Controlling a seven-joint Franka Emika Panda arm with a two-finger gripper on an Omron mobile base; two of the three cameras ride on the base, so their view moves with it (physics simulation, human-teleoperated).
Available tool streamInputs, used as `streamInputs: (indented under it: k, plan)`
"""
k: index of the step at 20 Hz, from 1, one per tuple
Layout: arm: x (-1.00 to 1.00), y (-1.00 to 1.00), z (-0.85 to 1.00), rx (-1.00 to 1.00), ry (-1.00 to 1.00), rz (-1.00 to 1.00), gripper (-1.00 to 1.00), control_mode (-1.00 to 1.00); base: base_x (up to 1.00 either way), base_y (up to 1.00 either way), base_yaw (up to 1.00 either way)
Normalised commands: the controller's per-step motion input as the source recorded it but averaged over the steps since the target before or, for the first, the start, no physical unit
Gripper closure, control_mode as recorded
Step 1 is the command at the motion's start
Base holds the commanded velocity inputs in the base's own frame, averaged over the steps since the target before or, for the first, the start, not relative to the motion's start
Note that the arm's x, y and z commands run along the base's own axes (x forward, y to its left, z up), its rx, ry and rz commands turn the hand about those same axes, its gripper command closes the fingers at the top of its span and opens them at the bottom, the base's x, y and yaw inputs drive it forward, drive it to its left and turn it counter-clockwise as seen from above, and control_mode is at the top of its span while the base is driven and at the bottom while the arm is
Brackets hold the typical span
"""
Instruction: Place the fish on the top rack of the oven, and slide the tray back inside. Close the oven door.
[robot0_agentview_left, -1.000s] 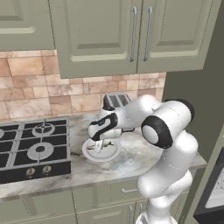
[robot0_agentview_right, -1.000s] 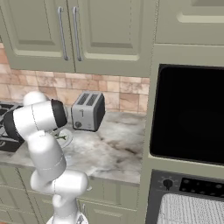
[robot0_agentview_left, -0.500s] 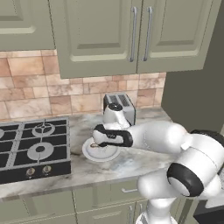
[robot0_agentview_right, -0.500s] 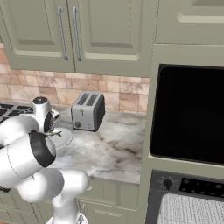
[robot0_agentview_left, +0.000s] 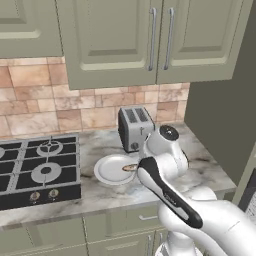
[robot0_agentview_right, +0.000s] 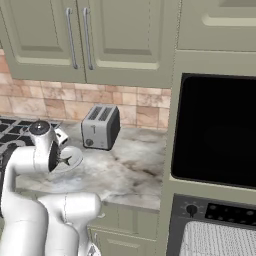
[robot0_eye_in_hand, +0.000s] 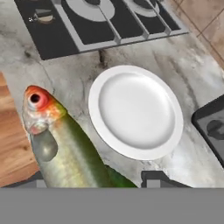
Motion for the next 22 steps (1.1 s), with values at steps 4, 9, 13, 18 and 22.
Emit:
streamInputs:
  k: [4,9,13,18,22]
  plan:
    - [-0.41,-0.92,0.43,0.09,0.00,-0.26,1.00,-1.00,0.00,0.00,0.00]
    - [-0.19,-0.89,0.34,0.02,0.00,-0.39,1.00,-1.00,0.00,0.00,0.00]
    - [0.00,-0.68,0.37,0.00,0.00,-0.33,1.00,-1.00,0.00,0.00,0.00]
    - [-0.06,-0.43,0.09,0.00,0.00,-0.25,1.00,-1.00,0.00,0.00,0.00]
    - [-0.06,-0.17,0.00,0.00,0.00,-0.19,1.00,-1.00,0.00,0.00,0.00]
